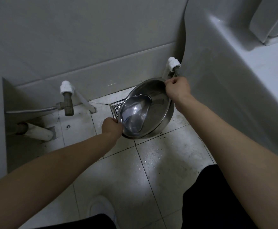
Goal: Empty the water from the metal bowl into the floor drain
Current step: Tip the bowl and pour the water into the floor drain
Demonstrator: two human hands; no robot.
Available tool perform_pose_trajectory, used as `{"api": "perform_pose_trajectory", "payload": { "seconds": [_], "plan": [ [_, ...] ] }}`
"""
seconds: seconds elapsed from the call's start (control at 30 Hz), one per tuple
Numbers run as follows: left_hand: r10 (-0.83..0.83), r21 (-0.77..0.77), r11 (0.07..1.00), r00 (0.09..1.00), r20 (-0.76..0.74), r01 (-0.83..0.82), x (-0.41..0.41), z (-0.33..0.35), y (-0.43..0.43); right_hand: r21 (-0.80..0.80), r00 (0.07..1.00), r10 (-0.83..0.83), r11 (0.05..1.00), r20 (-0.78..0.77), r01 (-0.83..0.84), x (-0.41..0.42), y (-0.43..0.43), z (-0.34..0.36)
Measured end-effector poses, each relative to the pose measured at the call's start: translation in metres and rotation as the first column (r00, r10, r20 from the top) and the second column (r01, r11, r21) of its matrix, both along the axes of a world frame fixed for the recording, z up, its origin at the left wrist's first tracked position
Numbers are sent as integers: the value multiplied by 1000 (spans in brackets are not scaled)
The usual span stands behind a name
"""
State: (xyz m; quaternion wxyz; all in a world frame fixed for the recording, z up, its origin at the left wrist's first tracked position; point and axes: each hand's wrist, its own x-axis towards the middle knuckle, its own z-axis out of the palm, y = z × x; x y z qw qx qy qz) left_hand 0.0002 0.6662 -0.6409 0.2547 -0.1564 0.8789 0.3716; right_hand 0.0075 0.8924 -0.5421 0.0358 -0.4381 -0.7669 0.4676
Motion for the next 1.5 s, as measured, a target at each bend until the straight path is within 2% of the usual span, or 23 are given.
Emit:
{"api": "perform_pose_trajectory", "payload": {
  "seconds": [1.5],
  "plan": [
    [15, 13, 1000, 1000, 12, -15, 2, -2, 0, -23, 1000, 17, 1000, -4, -17, 2, -6, 10]
  ]
}}
